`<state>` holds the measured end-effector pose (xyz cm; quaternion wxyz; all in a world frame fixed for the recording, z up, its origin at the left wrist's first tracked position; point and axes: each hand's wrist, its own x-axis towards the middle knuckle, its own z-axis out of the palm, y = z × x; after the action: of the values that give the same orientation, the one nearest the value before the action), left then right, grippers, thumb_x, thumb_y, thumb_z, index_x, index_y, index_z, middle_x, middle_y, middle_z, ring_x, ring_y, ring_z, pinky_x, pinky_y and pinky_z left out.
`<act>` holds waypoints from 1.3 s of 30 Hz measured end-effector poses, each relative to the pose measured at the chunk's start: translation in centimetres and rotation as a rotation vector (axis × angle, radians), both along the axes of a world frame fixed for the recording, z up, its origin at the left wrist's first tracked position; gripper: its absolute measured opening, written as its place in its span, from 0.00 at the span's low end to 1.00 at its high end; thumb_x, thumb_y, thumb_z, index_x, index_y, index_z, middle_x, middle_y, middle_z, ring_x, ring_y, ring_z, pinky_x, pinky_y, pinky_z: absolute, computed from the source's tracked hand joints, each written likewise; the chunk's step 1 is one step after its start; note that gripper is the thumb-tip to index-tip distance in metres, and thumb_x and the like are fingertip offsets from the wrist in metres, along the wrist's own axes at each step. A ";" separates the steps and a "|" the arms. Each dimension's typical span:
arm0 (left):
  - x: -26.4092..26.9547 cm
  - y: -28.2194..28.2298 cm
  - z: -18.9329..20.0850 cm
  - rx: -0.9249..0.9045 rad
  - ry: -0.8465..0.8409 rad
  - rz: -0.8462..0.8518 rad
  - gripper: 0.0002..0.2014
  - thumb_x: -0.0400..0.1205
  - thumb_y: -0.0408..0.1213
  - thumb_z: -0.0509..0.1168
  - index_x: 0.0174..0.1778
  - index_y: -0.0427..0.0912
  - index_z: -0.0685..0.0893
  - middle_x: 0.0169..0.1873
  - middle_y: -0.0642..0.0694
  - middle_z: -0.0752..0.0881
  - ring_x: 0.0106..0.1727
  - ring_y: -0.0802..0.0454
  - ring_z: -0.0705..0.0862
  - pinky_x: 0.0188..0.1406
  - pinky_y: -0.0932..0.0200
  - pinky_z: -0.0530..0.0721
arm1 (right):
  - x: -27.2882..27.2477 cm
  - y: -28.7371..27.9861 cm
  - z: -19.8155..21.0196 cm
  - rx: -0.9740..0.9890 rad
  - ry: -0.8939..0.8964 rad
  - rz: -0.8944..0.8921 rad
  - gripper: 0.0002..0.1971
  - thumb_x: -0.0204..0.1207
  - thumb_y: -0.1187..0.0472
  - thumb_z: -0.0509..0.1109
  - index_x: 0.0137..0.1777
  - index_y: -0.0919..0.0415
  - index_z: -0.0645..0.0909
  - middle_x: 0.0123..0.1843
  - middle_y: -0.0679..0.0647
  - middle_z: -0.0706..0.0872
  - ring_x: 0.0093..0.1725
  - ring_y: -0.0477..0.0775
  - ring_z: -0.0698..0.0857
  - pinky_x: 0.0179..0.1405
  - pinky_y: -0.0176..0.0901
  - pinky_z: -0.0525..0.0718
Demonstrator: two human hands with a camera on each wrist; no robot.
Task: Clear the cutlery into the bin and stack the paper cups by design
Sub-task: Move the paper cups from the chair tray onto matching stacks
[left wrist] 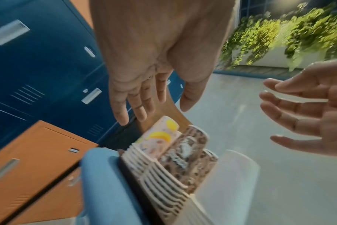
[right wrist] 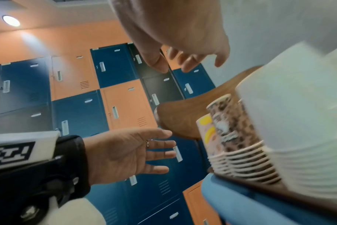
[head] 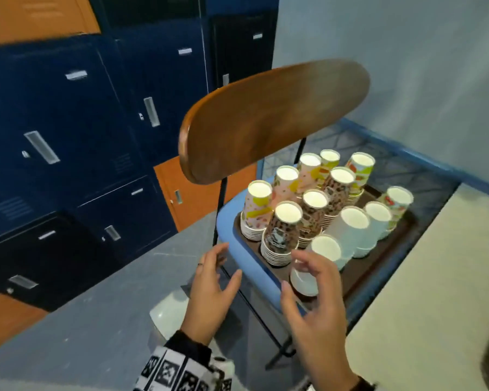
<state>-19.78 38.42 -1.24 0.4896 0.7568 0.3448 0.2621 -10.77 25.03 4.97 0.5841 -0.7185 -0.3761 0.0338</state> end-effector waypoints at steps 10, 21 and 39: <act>10.8 -3.2 1.8 -0.049 -0.079 0.030 0.35 0.73 0.36 0.74 0.74 0.43 0.65 0.72 0.42 0.72 0.73 0.48 0.70 0.70 0.55 0.69 | 8.3 -4.0 -3.1 -0.296 0.104 -0.211 0.44 0.62 0.61 0.80 0.76 0.56 0.59 0.73 0.59 0.63 0.74 0.58 0.67 0.75 0.46 0.67; 13.9 -1.5 -0.5 -0.081 -0.062 -0.025 0.38 0.66 0.33 0.79 0.72 0.42 0.70 0.68 0.44 0.79 0.70 0.50 0.75 0.69 0.57 0.71 | 8.8 -3.0 -6.3 -0.408 0.253 -0.128 0.47 0.61 0.62 0.81 0.77 0.54 0.58 0.72 0.55 0.70 0.74 0.49 0.66 0.66 0.31 0.60; 13.9 0.1 -2.7 -0.135 -0.048 -0.177 0.41 0.60 0.34 0.82 0.68 0.45 0.72 0.59 0.49 0.82 0.63 0.48 0.80 0.60 0.58 0.73 | 7.4 -2.6 -7.1 -0.337 0.408 -0.330 0.40 0.56 0.56 0.82 0.67 0.52 0.67 0.62 0.51 0.80 0.58 0.46 0.77 0.53 0.36 0.72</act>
<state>-5.92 38.53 -3.90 0.5689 0.7430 0.2817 0.2120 -3.35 22.43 -2.17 0.5179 -0.8349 -0.1183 0.1438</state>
